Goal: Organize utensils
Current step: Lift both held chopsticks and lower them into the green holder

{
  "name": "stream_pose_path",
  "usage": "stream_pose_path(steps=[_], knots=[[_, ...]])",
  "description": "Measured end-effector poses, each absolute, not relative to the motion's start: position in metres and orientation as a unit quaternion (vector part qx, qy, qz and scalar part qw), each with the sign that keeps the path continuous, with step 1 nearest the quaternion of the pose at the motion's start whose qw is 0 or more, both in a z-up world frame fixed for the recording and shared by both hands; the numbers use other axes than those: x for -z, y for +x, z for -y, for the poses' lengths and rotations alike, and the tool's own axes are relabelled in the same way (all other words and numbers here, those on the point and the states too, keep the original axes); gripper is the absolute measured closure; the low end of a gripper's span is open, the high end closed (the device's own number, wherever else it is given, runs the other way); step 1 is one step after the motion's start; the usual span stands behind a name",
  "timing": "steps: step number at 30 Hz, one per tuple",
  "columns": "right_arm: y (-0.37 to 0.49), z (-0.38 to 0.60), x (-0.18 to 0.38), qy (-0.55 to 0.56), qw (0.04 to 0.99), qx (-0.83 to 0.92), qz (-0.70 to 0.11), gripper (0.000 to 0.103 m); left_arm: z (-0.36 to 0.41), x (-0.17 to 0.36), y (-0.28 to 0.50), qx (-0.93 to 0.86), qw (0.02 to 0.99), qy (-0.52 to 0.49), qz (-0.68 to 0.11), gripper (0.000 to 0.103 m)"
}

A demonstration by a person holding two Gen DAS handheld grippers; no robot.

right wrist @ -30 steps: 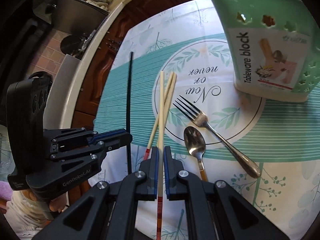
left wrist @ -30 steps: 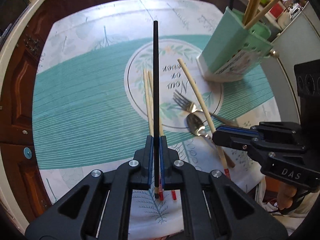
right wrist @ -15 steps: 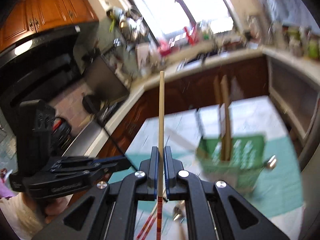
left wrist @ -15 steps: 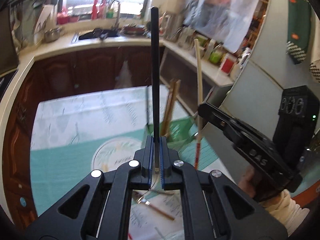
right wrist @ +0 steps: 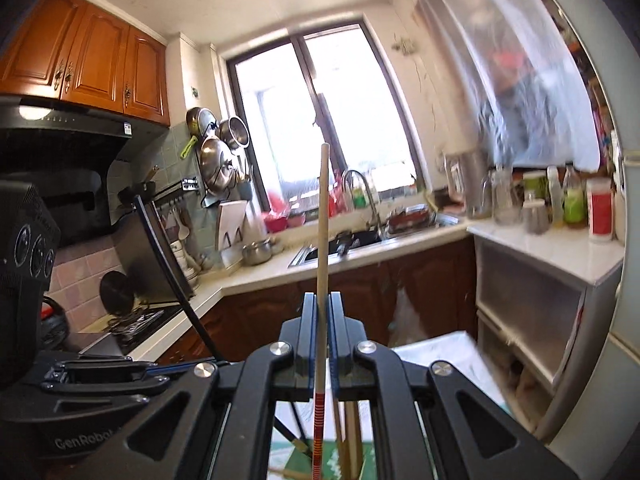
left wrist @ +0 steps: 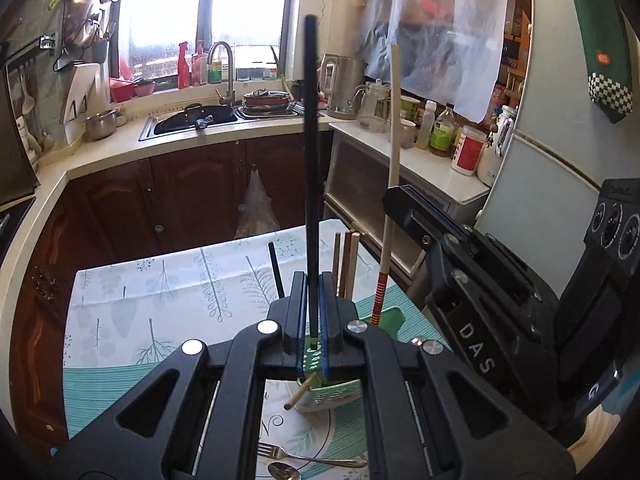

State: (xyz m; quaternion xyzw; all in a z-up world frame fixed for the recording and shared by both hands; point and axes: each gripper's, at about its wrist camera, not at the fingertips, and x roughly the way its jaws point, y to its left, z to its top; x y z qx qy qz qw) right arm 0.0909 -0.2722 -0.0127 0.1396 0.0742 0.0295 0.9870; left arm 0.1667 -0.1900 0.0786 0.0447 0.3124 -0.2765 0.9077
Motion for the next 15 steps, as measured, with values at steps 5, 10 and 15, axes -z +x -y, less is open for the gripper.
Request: stream_pose_path(steps=[5,10,15], knots=[[0.102,0.258,0.030,0.097,0.993,-0.037,-0.063,0.098,0.186,-0.048,0.184,0.280,0.897,0.050,-0.338,0.100],[0.101,0.248,0.060,0.057,0.994,-0.056,-0.068,0.098,0.180,-0.031,0.194,0.277,0.889,0.059,-0.359,0.099],[0.096,0.240,0.086,0.026,0.987,-0.092,-0.130,0.098,0.170,-0.025,0.199,0.281,0.881,0.055,-0.378,0.087]])
